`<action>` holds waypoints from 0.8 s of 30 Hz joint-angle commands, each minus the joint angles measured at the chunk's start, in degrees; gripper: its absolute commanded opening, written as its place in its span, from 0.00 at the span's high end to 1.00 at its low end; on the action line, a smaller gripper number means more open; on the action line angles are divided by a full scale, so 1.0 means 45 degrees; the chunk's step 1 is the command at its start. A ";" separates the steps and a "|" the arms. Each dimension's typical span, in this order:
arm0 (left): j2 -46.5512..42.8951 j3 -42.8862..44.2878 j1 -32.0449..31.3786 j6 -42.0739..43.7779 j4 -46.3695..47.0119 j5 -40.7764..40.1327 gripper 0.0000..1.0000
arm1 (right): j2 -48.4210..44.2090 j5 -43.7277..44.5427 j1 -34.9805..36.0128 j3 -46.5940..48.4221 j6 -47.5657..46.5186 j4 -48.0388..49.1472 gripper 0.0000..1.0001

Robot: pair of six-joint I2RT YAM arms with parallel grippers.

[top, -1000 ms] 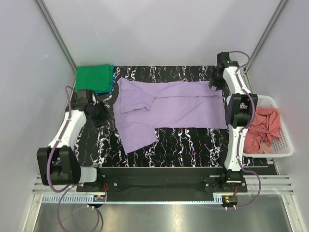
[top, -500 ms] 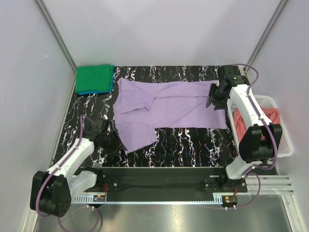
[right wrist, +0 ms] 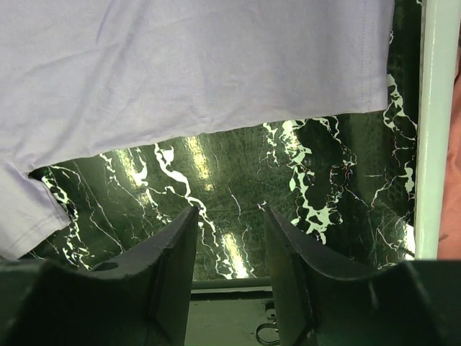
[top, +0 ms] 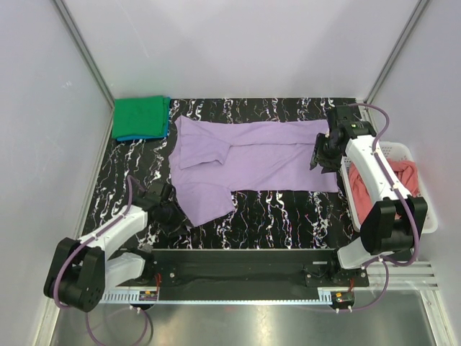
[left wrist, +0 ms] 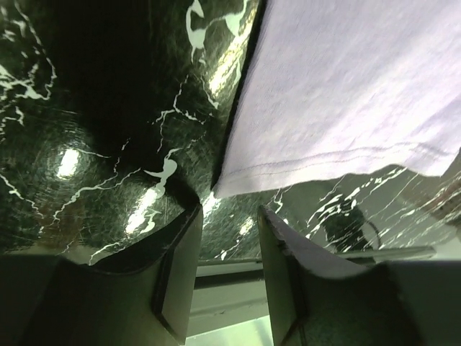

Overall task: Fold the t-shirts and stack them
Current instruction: Fold the tshirt

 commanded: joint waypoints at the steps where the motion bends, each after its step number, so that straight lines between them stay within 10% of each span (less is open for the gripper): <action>1: 0.0219 0.0057 -0.0141 -0.0255 -0.0207 -0.1904 0.58 | -0.0543 0.0142 -0.0020 -0.0152 -0.0108 0.0118 0.51; 10: 0.1117 0.0584 -0.0375 -0.0255 -0.0208 -0.2628 0.63 | -0.0681 0.0452 0.0000 -0.0641 0.0126 0.0215 0.51; 16: 0.1137 0.0955 -0.0395 -0.0236 -0.0032 -0.2550 1.00 | -0.0778 0.1254 0.0000 -0.0796 0.0613 0.0001 0.49; 24: 0.0297 0.3122 -0.0375 -0.0196 -0.1242 -0.2706 1.00 | -0.0876 0.3481 0.0000 -0.1753 0.3015 0.0195 0.42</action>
